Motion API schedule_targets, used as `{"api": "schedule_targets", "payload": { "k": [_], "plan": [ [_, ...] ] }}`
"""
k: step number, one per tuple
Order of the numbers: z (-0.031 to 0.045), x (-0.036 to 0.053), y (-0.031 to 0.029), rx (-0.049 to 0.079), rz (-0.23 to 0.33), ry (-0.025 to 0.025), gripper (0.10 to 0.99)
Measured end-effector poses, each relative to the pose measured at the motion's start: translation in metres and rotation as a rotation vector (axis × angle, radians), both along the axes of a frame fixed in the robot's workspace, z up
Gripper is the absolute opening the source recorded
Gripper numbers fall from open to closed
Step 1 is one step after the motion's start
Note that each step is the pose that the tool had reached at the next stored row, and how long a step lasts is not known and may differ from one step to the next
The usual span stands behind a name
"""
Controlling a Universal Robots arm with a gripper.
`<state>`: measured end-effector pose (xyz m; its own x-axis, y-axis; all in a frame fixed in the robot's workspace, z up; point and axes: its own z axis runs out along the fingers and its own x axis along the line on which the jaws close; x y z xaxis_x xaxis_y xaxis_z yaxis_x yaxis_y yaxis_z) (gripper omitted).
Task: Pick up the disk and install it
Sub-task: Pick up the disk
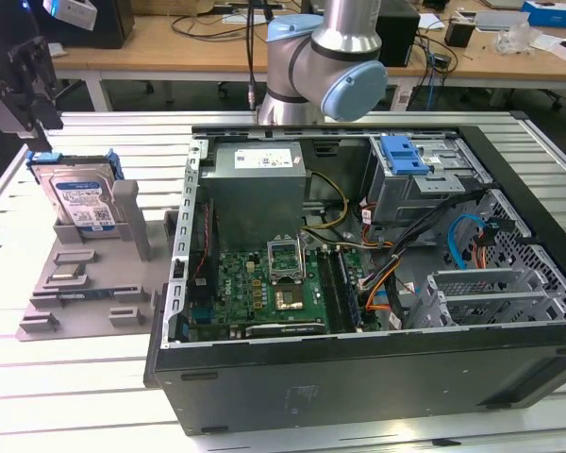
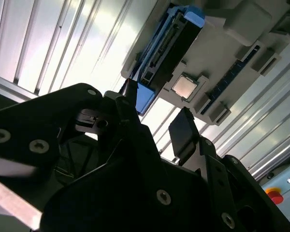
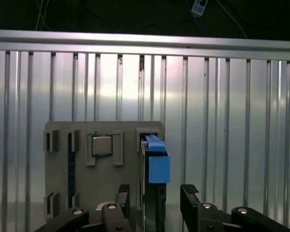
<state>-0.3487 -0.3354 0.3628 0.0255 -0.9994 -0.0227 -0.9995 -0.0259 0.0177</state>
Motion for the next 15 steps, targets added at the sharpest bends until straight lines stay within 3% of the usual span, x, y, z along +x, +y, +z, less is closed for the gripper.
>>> {"api": "schedule_targets", "payload": {
  "k": [15],
  "plan": [
    [-0.0255,0.002,0.001,-0.001,0.015,0.0,0.541]
  ]
}}
